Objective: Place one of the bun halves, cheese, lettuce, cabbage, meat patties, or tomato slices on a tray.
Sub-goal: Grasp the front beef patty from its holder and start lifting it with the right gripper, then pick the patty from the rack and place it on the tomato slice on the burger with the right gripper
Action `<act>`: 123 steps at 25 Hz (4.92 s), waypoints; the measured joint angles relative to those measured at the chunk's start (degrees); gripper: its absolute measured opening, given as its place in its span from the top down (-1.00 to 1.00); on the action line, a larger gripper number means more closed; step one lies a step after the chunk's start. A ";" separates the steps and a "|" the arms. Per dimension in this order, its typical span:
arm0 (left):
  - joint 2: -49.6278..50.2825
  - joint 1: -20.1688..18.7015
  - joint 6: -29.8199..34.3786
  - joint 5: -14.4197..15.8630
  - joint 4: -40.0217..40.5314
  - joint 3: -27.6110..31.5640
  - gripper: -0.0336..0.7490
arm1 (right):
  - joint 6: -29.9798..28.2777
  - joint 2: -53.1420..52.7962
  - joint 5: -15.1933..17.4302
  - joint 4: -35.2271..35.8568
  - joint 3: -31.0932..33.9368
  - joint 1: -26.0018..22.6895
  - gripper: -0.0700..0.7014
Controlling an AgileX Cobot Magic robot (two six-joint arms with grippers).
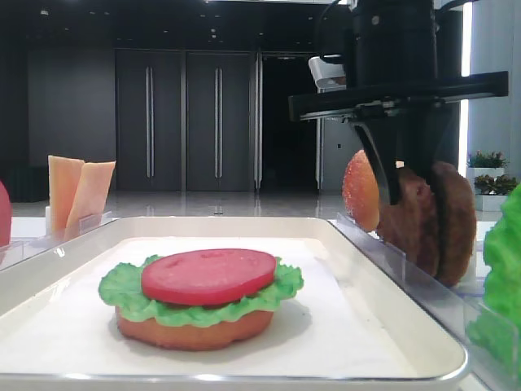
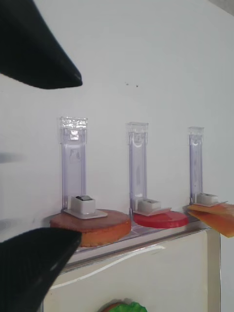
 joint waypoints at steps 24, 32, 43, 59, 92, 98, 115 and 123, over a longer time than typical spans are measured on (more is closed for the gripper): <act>0.00 0.00 0.00 0.00 0.00 0.00 -0.86 | -1.52 -2.16 3.77 1.61 -3.38 0.09 0.44; 0.00 0.00 0.00 0.00 0.00 0.00 -0.86 | -1.52 -8.46 3.77 2.87 -3.43 0.17 0.44; 0.00 0.00 0.00 0.00 0.00 0.00 -0.86 | -1.52 -11.80 3.88 8.10 -2.90 4.13 0.44; 0.00 0.00 0.00 0.00 0.00 0.00 -0.86 | -13.83 -16.20 -18.75 32.88 11.90 6.38 0.44; 0.00 0.00 0.00 0.00 0.00 0.00 -0.86 | -37.40 -10.50 -30.76 56.80 21.20 5.51 0.44; 0.00 0.00 0.00 0.00 0.00 0.00 -0.86 | -37.51 -10.49 -30.76 56.80 21.20 4.47 0.44; 0.00 0.00 0.00 0.00 -0.02 0.00 -0.86 | -37.86 -9.03 -30.66 56.85 21.20 4.47 0.44; 0.00 0.00 0.00 0.00 -0.02 0.00 -0.86 | -37.90 -9.03 -30.77 56.80 21.20 4.47 0.44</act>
